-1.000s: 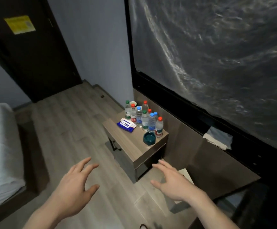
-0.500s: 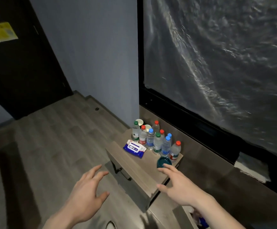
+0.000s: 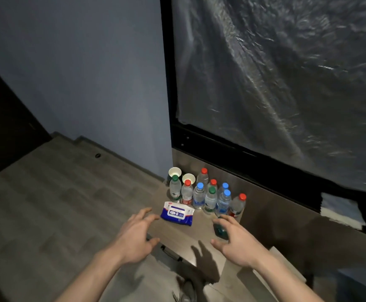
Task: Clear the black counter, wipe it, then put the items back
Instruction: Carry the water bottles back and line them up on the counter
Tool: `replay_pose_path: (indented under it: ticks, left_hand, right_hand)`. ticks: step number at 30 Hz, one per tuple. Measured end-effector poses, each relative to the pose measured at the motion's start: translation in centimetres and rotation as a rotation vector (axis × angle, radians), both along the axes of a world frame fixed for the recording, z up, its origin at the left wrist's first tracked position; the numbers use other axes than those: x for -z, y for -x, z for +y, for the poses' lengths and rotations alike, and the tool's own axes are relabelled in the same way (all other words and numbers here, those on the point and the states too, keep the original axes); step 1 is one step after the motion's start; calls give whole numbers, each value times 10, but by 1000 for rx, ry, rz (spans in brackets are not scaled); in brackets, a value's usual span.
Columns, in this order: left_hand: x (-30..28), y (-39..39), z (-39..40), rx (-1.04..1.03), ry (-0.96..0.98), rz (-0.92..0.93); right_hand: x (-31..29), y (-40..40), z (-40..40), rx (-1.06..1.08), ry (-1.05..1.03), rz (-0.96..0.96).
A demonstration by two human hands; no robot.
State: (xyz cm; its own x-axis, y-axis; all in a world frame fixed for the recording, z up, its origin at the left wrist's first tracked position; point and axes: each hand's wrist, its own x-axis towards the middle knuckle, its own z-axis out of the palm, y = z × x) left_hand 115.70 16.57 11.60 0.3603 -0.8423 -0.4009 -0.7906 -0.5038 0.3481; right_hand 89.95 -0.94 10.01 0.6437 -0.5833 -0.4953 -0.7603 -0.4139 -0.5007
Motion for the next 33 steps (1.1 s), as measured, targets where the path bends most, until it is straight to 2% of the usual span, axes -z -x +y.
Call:
replay_pose_path:
  ticks: [12,20,26,33]
  left_hand:
    - [56,-87,-88,43,-114,59]
    - [101,-138,-186,208,-92,162]
    - [150,-167,-244,315,-159,134]
    - [205,-176,-264,412,-133,125]
  right_hand:
    - [36,-94,-59,80,-4,18]
    - [73,-173,-92,231,-33,50]
    - [118,-238,-116,292,-34,123]
    - [172,-276,-122,402,-71,174]
